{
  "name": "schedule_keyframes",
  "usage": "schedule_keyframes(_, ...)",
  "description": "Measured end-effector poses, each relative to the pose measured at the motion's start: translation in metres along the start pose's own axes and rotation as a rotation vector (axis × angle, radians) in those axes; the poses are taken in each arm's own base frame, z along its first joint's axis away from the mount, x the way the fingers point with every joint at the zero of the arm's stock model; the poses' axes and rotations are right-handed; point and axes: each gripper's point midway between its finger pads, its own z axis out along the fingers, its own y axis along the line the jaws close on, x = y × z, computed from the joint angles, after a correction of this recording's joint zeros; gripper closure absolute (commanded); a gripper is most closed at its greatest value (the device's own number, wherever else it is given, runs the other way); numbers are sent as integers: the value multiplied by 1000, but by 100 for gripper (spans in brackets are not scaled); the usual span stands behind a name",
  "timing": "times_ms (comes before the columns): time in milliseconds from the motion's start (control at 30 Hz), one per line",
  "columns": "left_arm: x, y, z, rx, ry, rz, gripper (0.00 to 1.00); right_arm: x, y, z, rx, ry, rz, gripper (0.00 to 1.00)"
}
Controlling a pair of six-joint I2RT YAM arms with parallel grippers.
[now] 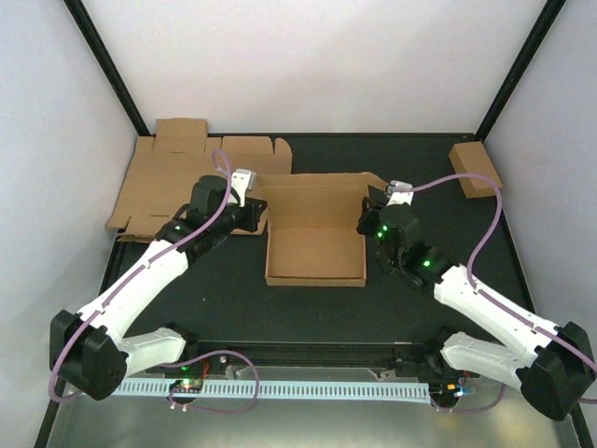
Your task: Fold the paper box
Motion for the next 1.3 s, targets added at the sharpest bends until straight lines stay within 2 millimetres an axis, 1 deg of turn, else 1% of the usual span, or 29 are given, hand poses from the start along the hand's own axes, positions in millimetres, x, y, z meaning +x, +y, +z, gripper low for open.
schedule_keyframes(33, 1, 0, -1, 1, -1, 5, 98, 2, 0, 0, -1, -1, 7, 74)
schedule_keyframes(267, 3, 0, -3, 0, 7, 38, 98, 22, -6, -4, -7, 24, 8, 70)
schedule_keyframes(367, 5, 0, -3, -1, 17, 57, 98, 25, -9, -6, -8, 31, 6, 69)
schedule_keyframes(433, 6, -1, -4, 1, 23, 67, 98, 24, -9, -9, -10, 30, 9, 63)
schedule_keyframes(533, 8, 0, -6, -1, 35, 83, 98, 24, -10, -13, -14, 36, 13, 47)
schedule_keyframes(633, 9, -1, -7, -3, 48, 86, 99, 27, -6, -15, -37, 61, -39, 34)
schedule_keyframes(767, 8, -2, -7, -7, 73, 80, 98, 36, 3, -17, -104, 97, -163, 28)
schedule_keyframes(833, 6, -2, -8, -11, 83, 77, 98, 39, 5, -19, -134, 103, -222, 25)
schedule_keyframes(900, 5, -2, -9, -14, 92, 75, 98, 43, 5, -22, -155, 103, -273, 20)
schedule_keyframes(1000, 1, -3, -11, -21, 98, 73, 98, 45, -3, -26, -162, 96, -323, 11)
schedule_keyframes(1100, -1, -4, -11, -25, 107, 69, 99, 41, -14, -30, -151, 73, -336, 4)
schedule_keyframes(1200, 0, -3, -11, -28, 118, 66, 99, 34, -23, -34, -142, 47, -334, 0)
schedule_keyframes(1300, 1, -3, -10, -31, 125, 65, 99, 29, -32, -35, -140, 34, -327, 0)
